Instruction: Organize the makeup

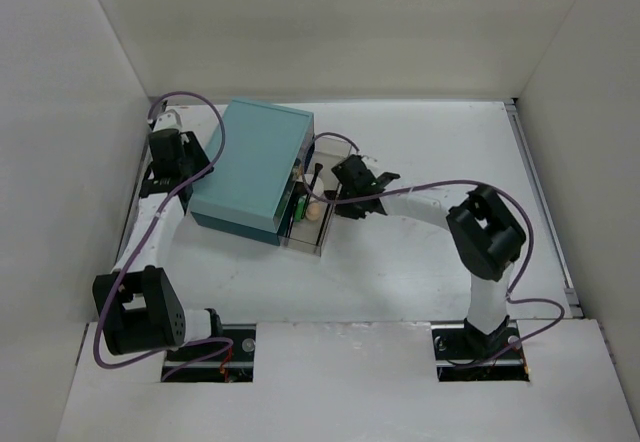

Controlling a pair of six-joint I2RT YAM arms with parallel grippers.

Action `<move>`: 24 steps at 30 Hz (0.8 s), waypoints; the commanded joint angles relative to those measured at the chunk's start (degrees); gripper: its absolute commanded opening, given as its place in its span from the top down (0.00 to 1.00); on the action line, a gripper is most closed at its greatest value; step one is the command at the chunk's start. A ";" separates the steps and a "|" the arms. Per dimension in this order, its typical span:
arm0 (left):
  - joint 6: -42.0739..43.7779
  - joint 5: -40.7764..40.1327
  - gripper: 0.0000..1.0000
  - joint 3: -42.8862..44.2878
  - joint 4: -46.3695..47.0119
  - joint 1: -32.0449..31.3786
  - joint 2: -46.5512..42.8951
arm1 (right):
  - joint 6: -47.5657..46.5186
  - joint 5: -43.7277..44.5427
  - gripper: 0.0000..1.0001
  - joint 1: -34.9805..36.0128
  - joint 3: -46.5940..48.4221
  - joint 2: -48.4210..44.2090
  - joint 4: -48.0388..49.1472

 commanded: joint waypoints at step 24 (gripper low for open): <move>-1.38 0.70 0.27 0.75 -4.49 -5.14 -0.66 | -0.48 -11.67 0.63 2.25 9.18 5.10 30.78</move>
